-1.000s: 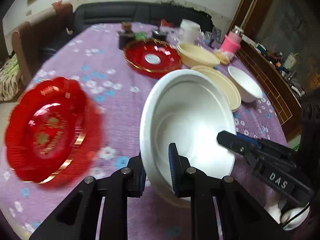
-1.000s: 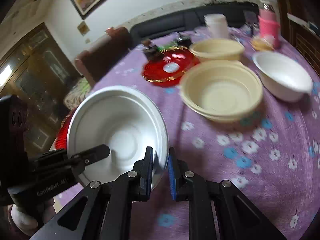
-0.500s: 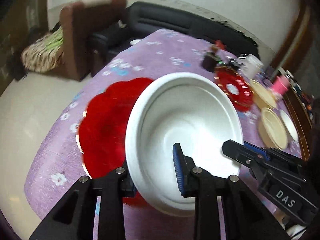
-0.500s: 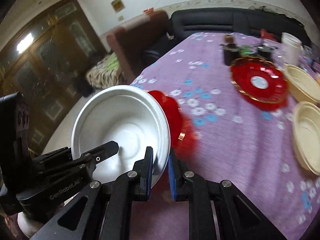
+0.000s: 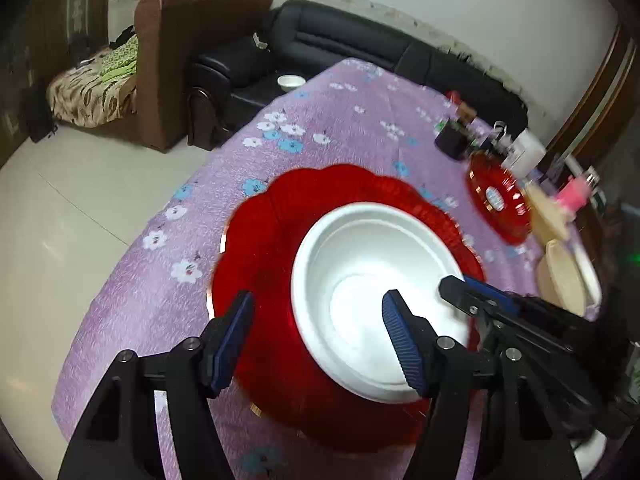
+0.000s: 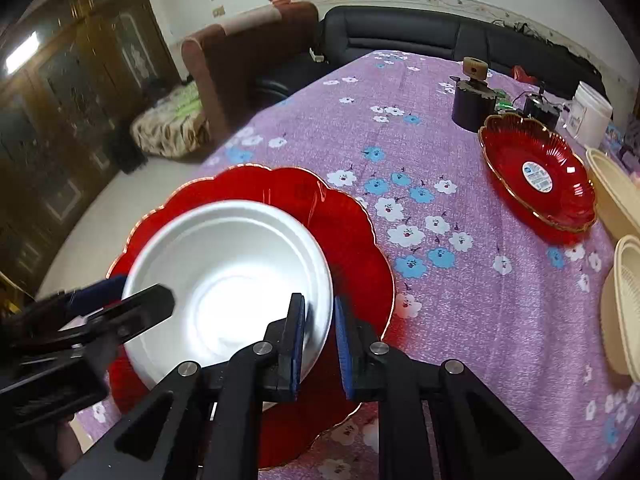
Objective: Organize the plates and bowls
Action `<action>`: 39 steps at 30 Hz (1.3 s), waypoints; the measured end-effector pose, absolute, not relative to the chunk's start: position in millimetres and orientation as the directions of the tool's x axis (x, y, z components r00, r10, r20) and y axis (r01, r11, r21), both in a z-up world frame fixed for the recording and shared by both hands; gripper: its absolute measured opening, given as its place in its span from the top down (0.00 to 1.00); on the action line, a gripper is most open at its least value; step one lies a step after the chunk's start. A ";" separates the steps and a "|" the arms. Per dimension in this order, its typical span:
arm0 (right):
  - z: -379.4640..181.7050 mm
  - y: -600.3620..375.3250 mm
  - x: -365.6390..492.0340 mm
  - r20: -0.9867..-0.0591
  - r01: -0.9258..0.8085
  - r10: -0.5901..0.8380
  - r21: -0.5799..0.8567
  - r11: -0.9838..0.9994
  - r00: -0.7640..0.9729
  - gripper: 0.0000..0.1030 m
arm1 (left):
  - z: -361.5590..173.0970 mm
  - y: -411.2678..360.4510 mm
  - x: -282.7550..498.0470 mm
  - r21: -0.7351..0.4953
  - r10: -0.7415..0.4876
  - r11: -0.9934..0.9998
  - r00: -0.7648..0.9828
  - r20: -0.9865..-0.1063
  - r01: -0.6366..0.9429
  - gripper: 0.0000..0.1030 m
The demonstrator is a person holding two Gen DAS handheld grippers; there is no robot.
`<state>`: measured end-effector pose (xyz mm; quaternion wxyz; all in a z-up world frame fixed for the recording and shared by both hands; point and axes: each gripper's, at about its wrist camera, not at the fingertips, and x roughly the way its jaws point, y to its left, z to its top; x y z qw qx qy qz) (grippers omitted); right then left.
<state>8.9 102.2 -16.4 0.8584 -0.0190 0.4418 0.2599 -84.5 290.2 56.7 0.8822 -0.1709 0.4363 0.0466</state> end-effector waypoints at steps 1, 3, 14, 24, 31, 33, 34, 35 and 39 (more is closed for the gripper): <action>-12.7 99.2 6.9 -0.756 -0.462 0.440 0.207 0.862 0.484 0.81 | 60.9 290.9 -91.7 -0.269 -0.065 0.934 0.628 -0.775 -0.236 0.35; -3.9 94.4 -2.0 -0.734 -0.466 0.459 0.218 0.857 0.500 0.77 | 68.1 289.2 -103.2 -0.283 -0.064 0.929 0.648 -0.759 -0.240 0.33; 10.9 14.4 -68.7 -0.652 -0.463 0.494 0.238 0.854 0.576 0.53 | 96.2 233.8 -169.6 -0.343 -0.115 0.924 0.729 -0.674 -0.172 0.20; -10.9 -124.4 -76.6 -0.662 -0.219 0.390 0.330 0.918 0.640 0.49 | 88.6 168.1 -180.8 -0.273 -0.145 0.959 0.691 -0.708 -0.079 0.20; -14.8 -207.5 -66.1 -0.650 -0.018 0.316 0.422 0.906 0.691 0.49 | 81.1 145.1 -180.6 -0.257 -0.160 0.965 0.663 -0.731 -0.051 0.20; -15.5 -219.1 -61.2 -0.648 0.007 0.307 0.434 0.901 0.697 0.48 | 79.6 139.8 -179.4 -0.248 -0.157 0.968 0.657 -0.737 -0.047 0.20; -16.0 -223.1 -58.6 -0.649 0.017 0.302 0.437 0.900 0.699 0.48 | 78.9 137.4 -179.0 -0.244 -0.156 0.969 0.654 -0.740 -0.046 0.20; -16.2 -225.7 -55.4 -0.650 0.026 0.296 0.437 0.899 0.700 0.48 | 78.5 135.6 -178.9 -0.241 -0.155 0.970 0.652 -0.742 -0.044 0.20; -21.1 -238.0 -30.5 -0.671 0.095 0.267 0.451 0.888 0.692 0.48 | 75.3 127.7 -176.3 -0.231 -0.151 0.972 0.643 -0.751 -0.041 0.20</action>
